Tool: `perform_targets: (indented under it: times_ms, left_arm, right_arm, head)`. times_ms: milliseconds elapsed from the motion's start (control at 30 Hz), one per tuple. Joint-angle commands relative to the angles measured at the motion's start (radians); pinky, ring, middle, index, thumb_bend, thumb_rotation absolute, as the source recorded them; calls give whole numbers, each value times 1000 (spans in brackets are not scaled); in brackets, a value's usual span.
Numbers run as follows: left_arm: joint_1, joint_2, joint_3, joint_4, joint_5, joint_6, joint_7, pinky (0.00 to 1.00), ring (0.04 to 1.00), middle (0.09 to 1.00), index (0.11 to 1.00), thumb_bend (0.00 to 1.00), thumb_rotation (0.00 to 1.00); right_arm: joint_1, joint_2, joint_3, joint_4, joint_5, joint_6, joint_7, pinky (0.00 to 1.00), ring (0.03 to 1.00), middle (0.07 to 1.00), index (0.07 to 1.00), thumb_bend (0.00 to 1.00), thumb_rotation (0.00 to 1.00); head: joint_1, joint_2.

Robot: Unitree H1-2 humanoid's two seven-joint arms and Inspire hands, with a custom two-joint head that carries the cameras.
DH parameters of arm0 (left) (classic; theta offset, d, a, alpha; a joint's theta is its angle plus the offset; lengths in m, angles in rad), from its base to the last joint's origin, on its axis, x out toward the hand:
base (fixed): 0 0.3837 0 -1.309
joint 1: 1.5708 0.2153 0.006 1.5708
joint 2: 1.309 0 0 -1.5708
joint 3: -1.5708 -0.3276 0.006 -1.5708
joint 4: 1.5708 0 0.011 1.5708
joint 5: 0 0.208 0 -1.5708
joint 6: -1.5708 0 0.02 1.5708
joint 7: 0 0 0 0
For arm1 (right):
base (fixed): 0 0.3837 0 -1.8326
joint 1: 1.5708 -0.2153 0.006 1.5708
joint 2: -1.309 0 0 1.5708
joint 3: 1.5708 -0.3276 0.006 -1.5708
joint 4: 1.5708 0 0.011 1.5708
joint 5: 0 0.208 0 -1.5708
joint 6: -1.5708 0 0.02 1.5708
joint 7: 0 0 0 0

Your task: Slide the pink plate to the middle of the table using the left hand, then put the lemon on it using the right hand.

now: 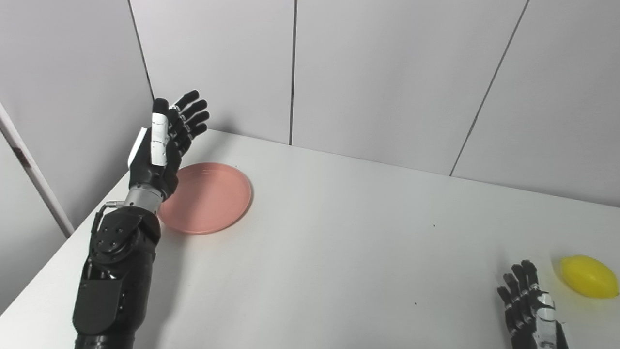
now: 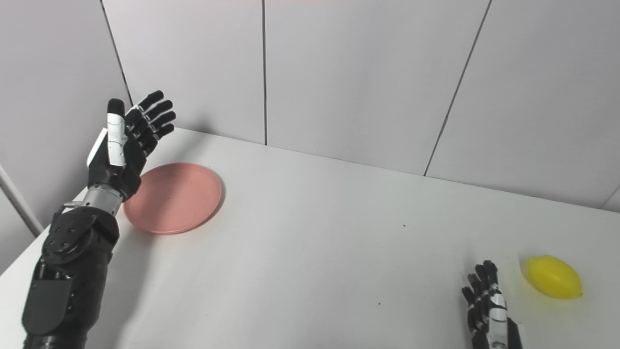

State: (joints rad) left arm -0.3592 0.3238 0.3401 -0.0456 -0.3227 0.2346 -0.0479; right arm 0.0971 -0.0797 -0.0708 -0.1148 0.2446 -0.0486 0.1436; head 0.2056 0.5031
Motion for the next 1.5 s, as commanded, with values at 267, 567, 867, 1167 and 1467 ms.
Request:
perform_targets:
  times_ms: [267,567,867,1167,1467]
  left_arm:
    - [-149,160,36,387,-42,-209,-142,869,862,857,867,1000,1000]
    - [-228,208,32,671,-42,-327,-181,896,867,836,870,1000,982]
    - [-238,194,25,788,-47,-378,-193,860,846,858,897,1000,984]
    - [-235,173,24,876,-51,-420,-206,930,890,867,906,979,1000]
    - [-256,178,20,989,-61,-487,-265,947,885,863,918,1000,995]
  right_arm:
    - [34,15,2,57,9,-16,7,1000,1000,1000,1000,707,1000]
    - [37,12,4,56,2,-18,9,1000,1000,1000,1000,709,1000]
    - [39,17,2,46,6,-12,4,1000,1000,1000,1000,702,1000]
    - [39,17,6,48,3,-13,5,1000,1000,1000,1000,723,1000]
    - [39,17,5,51,5,-13,6,1000,1000,1000,1000,721,1000]
  head:
    - [-2,0]
    - [-4,5]
    - [-9,10]
    - [-17,7]
    - [-17,6]
